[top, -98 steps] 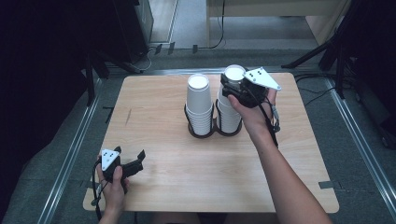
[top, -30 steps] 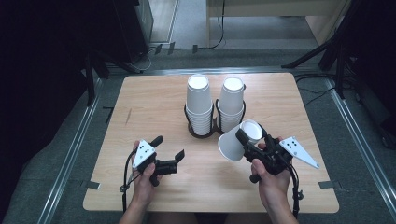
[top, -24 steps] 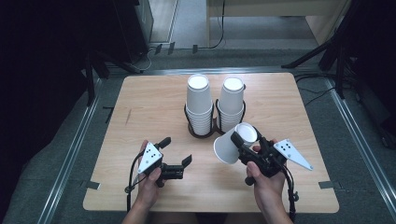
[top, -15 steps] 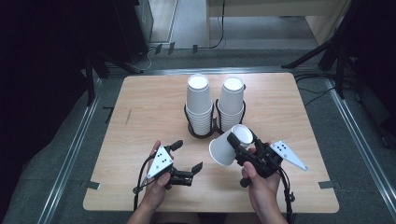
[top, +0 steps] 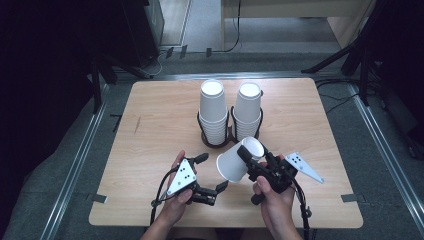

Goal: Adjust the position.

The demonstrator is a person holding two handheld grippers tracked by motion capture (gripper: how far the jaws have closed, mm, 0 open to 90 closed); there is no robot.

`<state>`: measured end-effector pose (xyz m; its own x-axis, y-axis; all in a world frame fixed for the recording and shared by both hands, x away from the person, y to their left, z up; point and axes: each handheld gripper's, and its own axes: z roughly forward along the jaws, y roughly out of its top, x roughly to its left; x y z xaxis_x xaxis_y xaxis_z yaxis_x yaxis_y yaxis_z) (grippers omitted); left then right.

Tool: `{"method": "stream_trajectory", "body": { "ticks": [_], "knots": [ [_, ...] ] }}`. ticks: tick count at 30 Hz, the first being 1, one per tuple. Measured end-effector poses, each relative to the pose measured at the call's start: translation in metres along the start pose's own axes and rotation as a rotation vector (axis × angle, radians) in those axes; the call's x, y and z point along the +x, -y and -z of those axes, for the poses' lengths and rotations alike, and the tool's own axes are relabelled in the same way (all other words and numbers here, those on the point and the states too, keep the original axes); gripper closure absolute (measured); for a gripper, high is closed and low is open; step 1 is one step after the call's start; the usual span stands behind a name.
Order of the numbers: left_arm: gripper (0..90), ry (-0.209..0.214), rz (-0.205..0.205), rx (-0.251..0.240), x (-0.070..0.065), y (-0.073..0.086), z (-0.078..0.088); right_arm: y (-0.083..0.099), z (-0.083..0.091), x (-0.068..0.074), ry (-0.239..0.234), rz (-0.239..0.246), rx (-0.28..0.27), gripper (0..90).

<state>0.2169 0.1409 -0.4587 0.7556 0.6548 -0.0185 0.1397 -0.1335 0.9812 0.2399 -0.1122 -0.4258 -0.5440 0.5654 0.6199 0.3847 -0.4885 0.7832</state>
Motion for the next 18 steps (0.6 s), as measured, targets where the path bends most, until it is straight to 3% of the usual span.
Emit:
{"method": "stream_trajectory", "body": {
  "ticks": [6, 18],
  "knots": [
    [0.0, 0.03, -0.001, 0.01, -0.004, 0.001, -0.009, 0.002, 0.0, 0.002, -0.014, -0.025, 0.008, 26.6],
    [0.0, 0.049, -0.013, 0.019, -0.008, 0.001, -0.018, 0.007, 0.002, 0.005, -0.044, -0.058, 0.031, 26.7]
  ]
}}
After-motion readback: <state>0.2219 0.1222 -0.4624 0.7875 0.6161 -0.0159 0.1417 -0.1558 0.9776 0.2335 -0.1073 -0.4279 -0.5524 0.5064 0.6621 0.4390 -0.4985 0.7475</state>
